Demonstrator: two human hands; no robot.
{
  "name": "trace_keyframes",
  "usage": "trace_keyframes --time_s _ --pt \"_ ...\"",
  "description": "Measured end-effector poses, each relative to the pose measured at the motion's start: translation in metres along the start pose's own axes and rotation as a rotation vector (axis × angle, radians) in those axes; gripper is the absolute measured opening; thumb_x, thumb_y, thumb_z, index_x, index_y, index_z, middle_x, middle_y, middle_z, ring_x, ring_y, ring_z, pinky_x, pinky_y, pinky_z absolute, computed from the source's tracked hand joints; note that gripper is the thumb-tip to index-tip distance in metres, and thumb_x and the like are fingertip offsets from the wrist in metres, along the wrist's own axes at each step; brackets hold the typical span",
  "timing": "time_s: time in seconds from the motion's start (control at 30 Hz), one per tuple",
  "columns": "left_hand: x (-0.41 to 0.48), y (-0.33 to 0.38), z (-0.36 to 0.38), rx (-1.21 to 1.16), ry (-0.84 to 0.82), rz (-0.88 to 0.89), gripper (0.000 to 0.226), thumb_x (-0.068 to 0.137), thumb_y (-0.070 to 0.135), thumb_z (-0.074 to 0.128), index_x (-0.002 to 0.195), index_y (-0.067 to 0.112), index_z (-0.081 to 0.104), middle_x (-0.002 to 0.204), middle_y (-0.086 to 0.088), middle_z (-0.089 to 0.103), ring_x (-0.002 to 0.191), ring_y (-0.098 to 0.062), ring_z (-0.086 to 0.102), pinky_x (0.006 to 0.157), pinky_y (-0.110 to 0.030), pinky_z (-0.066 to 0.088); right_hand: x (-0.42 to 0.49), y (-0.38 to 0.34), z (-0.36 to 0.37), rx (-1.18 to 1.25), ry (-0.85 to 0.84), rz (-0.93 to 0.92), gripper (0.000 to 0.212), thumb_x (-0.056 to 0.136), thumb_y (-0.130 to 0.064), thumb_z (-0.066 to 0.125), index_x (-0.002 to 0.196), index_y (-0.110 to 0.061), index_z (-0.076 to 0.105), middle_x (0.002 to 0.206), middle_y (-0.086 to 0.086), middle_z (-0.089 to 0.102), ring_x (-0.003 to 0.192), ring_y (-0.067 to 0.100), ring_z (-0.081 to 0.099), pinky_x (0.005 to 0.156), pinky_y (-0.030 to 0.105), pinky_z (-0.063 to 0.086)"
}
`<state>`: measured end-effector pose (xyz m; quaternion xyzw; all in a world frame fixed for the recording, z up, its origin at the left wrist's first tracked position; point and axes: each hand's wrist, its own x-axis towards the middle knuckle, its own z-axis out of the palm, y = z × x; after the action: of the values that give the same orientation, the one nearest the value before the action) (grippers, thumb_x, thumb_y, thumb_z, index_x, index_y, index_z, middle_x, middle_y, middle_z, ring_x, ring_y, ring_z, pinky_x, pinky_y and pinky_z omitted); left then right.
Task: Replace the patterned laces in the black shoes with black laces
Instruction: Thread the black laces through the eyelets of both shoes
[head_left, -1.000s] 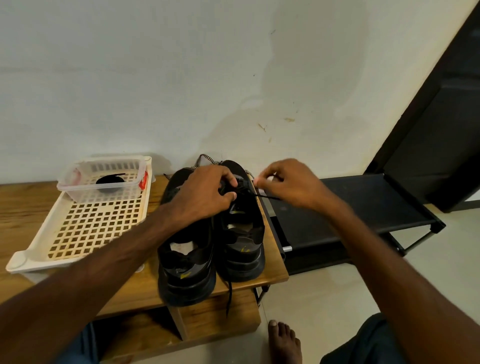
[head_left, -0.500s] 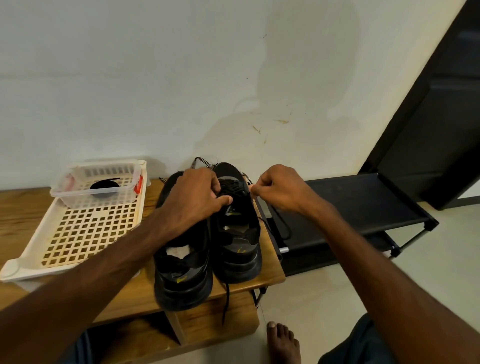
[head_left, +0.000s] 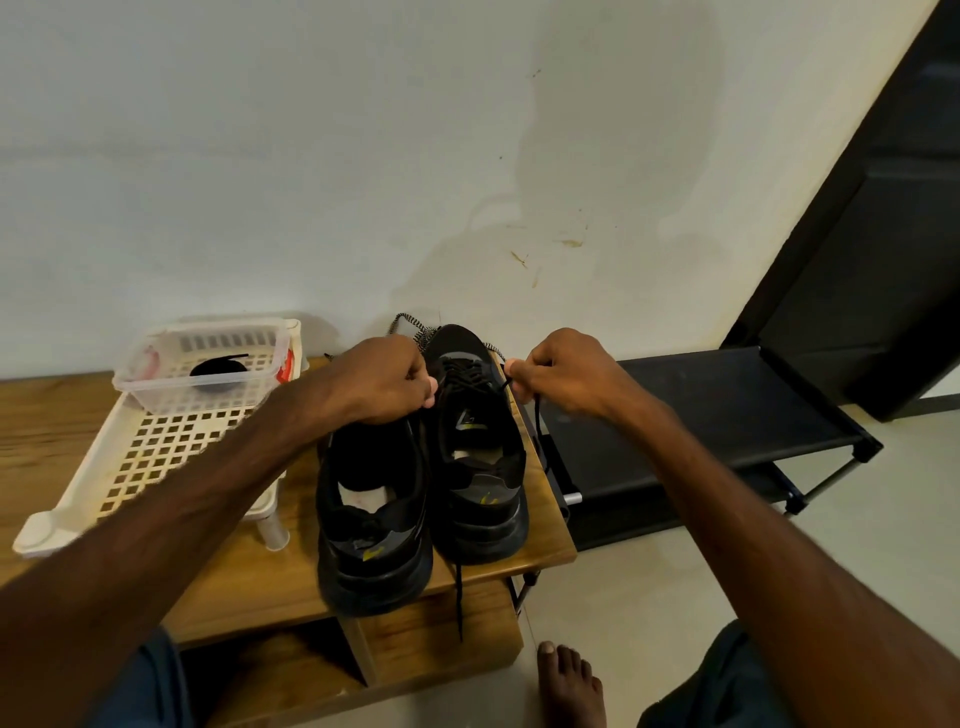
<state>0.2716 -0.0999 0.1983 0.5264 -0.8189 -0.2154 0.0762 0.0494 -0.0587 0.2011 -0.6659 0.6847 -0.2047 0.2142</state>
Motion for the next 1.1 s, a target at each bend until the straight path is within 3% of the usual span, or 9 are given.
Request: trace_keyframes --time_s 0.1,0.17,0.23,0.37,0.5,0.63,0.83,0.97,1.1 --pt "0.000 0.004 -0.002 -0.045 0.003 -0.046 0.041 0.105 0.033 0.050 0.086 0.006 0.074 0.062 -0.003 0.054 0.056 -0.016 0.048 0.056 -0.028 0.032 0.001 -0.002 0.000 -0.006 -0.001 0.010 0.038 0.102 -0.032 0.058 0.079 -0.010 0.080 0.064 -0.004 0.069 0.043 -0.002 0.053 0.055 0.020 0.039" --pt "-0.002 0.006 -0.009 -0.183 0.041 -0.055 0.041 0.106 0.034 0.049 0.084 0.009 0.072 0.065 -0.001 0.053 0.057 -0.013 0.046 0.058 -0.026 0.032 0.002 -0.001 0.000 -0.017 -0.003 0.014 0.039 0.102 -0.032 0.058 0.079 -0.010 0.080 0.066 -0.005 0.070 0.049 -0.002 0.056 0.058 0.022 0.042" --pt "-0.004 0.005 -0.019 -0.406 0.117 -0.053 0.036 0.105 0.035 0.052 0.090 0.009 0.073 0.080 0.004 0.062 0.071 -0.005 0.053 0.068 -0.024 0.039 0.003 0.000 0.001 -0.008 -0.008 0.021 0.040 0.103 -0.032 0.057 0.076 -0.011 0.079 0.067 -0.005 0.070 0.056 0.003 0.058 0.062 0.024 0.047" --pt "-0.016 0.009 -0.035 -0.926 0.226 0.024 0.030 0.102 0.042 0.056 0.097 0.017 0.072 0.106 0.001 0.070 0.095 -0.015 0.060 0.084 -0.032 0.045 0.005 -0.001 0.000 0.028 0.037 0.019 0.052 0.105 -0.037 0.052 0.061 -0.016 0.069 0.060 -0.005 0.068 0.053 0.003 0.058 0.063 0.024 0.046" --pt "-0.017 0.011 -0.040 -1.107 0.277 0.171 0.022 0.105 0.034 0.050 0.097 0.021 0.066 0.119 -0.003 0.074 0.103 -0.018 0.068 0.087 -0.031 0.042 0.003 -0.007 -0.005 0.301 0.139 -0.004 0.055 0.105 -0.043 0.051 0.070 -0.004 0.072 0.075 0.013 0.075 0.064 0.016 0.063 0.078 0.040 0.056" --pt "-0.016 0.015 -0.030 -0.826 0.293 0.324 0.021 0.106 0.022 0.050 0.102 0.010 0.067 0.103 -0.003 0.077 0.092 -0.014 0.073 0.075 -0.013 0.048 -0.002 -0.025 -0.013 0.639 0.236 -0.059 0.043 0.106 -0.040 0.051 0.074 -0.016 0.067 0.080 0.005 0.074 0.075 0.014 0.062 0.081 0.037 0.055" --pt "-0.010 0.026 0.001 -0.120 0.211 0.576 0.024 0.103 0.037 0.054 0.114 0.022 0.070 0.098 0.013 0.070 0.083 0.000 0.065 0.078 -0.027 0.054 0.004 -0.051 -0.011 0.689 0.311 -0.242 0.035 0.108 -0.031 0.049 0.085 -0.015 0.071 0.095 0.002 0.078 0.088 0.011 0.068 0.077 0.031 0.055" --pt "-0.002 0.030 0.010 0.045 0.279 0.623 0.028 0.104 0.029 0.051 0.120 0.011 0.066 0.108 -0.007 0.070 0.074 -0.015 0.063 0.070 -0.036 0.054 0.001 -0.067 0.000 0.633 0.304 -0.385 0.032 0.105 -0.028 0.054 0.088 -0.010 0.073 0.096 0.001 0.077 0.095 0.008 0.070 0.083 0.031 0.055" --pt "0.006 0.023 0.000 0.275 0.559 0.593 0.035 0.101 0.031 0.036 0.098 0.006 0.060 0.072 -0.013 0.060 0.052 -0.036 0.055 0.051 -0.036 0.041 -0.003 -0.074 -0.001 0.724 0.337 -0.465 0.027 0.103 -0.022 0.059 0.093 -0.001 0.074 0.094 0.013 0.075 0.087 0.030 0.070 0.067 0.036 0.060"
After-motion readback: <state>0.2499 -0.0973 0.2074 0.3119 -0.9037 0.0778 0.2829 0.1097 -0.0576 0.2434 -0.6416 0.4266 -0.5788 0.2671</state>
